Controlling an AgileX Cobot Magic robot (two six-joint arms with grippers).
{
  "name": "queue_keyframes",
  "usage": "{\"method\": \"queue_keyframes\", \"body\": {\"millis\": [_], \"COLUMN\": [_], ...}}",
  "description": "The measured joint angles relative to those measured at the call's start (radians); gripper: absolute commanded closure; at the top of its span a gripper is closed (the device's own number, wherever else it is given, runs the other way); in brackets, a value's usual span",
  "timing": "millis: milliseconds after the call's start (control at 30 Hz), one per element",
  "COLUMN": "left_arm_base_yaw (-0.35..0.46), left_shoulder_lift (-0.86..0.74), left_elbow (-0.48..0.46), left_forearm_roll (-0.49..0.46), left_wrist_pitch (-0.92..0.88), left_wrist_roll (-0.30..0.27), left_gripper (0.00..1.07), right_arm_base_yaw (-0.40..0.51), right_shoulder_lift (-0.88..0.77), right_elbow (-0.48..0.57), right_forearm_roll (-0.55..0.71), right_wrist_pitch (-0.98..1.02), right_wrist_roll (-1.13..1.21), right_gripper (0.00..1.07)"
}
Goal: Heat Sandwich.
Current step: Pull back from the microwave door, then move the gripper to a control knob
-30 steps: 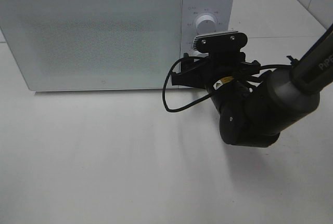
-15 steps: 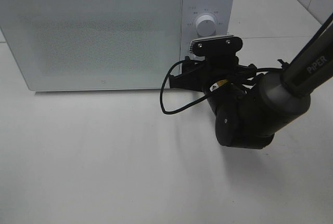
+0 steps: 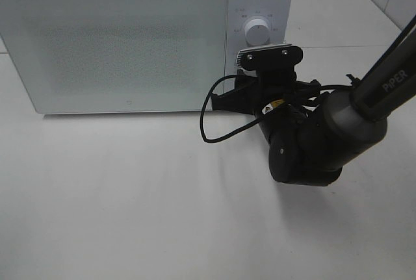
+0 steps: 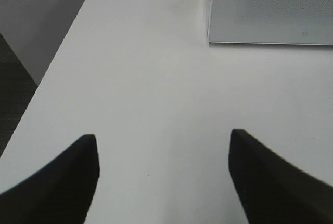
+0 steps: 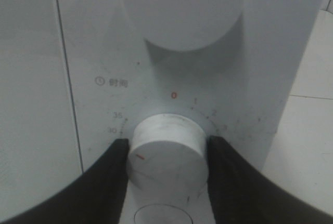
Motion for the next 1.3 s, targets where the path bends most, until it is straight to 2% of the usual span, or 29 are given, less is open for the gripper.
{"method": "queue_keyframes", "body": {"millis": [200,500,733,1000,1133,1300], "left_arm_base_yaw": [0.000,0.000,0.000,0.000,0.000,0.000], "left_shoulder_lift": [0.000,0.000,0.000,0.000,0.000,0.000], "left_elbow": [0.000,0.000,0.000,0.000,0.000,0.000], "left_forearm_roll": [0.000,0.000,0.000,0.000,0.000,0.000], "left_wrist_pitch": [0.000,0.000,0.000,0.000,0.000,0.000], "left_wrist_roll": [0.000,0.000,0.000,0.000,0.000,0.000], "left_gripper": [0.39,0.39,0.39,0.39,0.39,0.39], "right_arm_base_yaw": [-0.001,-0.001,-0.001,-0.001,-0.001,-0.001], "right_shoulder_lift": [0.000,0.000,-0.022,-0.056,-0.059,-0.059], "right_elbow": [0.000,-0.002,-0.003,-0.003,-0.002,0.002], "right_forearm_roll": [0.000,0.000,0.009,0.039,0.069,0.080], "right_wrist_pitch": [0.000,0.000,0.023,0.062,0.064,0.060], "right_wrist_roll": [0.007,0.194,0.521,0.778,1.092,1.320], "right_gripper": [1.07,1.07,1.07,1.07,1.07,1.07]}}
